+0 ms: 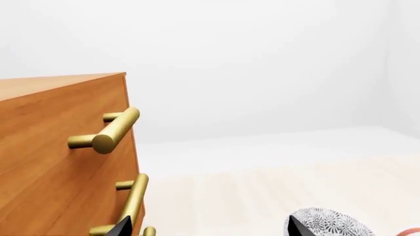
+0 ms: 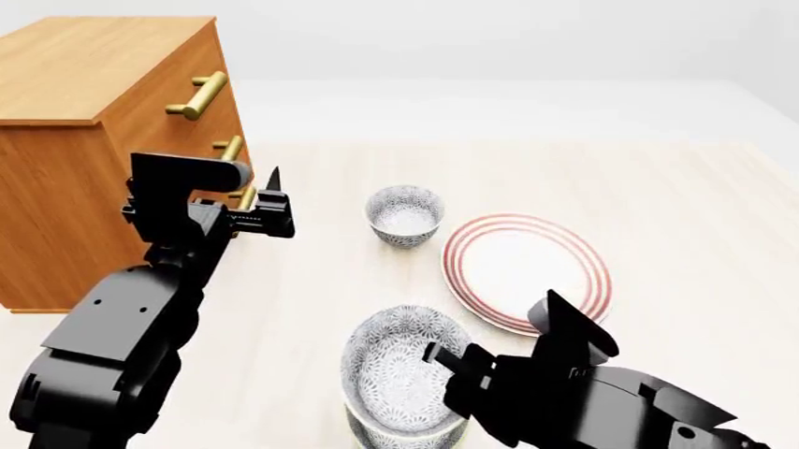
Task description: Stack the bowl in the middle on the bowl at the back.
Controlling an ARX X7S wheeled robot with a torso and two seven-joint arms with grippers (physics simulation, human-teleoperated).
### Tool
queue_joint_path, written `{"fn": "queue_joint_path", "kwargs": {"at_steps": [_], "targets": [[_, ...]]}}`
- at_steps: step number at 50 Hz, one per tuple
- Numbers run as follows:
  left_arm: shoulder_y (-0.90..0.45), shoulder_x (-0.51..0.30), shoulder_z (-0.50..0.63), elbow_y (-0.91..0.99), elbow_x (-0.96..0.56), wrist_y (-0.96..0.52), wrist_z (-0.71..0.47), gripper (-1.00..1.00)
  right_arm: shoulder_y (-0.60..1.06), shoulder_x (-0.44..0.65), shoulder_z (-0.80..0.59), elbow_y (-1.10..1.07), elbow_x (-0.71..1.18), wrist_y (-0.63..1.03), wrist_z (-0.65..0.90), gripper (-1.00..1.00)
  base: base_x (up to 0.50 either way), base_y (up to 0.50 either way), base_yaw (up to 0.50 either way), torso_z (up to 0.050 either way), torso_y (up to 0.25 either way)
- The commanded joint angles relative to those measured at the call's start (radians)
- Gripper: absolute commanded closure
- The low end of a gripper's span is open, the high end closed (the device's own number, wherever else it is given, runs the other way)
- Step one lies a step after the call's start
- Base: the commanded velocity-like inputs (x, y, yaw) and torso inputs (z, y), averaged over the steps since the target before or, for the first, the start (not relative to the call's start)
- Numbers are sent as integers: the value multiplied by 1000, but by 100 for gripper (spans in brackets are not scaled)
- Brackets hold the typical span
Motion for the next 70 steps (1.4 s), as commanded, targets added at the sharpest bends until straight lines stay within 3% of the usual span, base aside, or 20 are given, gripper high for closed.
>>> {"fn": "queue_joint_path", "kwargs": {"at_steps": [1, 47, 48, 70], "targets": [[1, -1, 2, -6, -1, 4, -1, -100, 2, -1, -7, 11, -9, -5, -6, 100, 0, 0, 0, 0, 0], [8, -7, 4, -9, -14, 10, -8, -100, 8, 5, -47, 46, -27, 5, -33, 100, 0, 0, 0, 0, 0], [9, -8, 4, -8, -14, 10, -8, -100, 8, 5, -47, 45, -27, 5, -33, -100, 0, 0, 0, 0, 0], [8, -17, -2, 26, -31, -9, -18, -100, 55, 16, -52, -16, -14, 13, 4, -100, 0, 0, 0, 0, 0]]}}
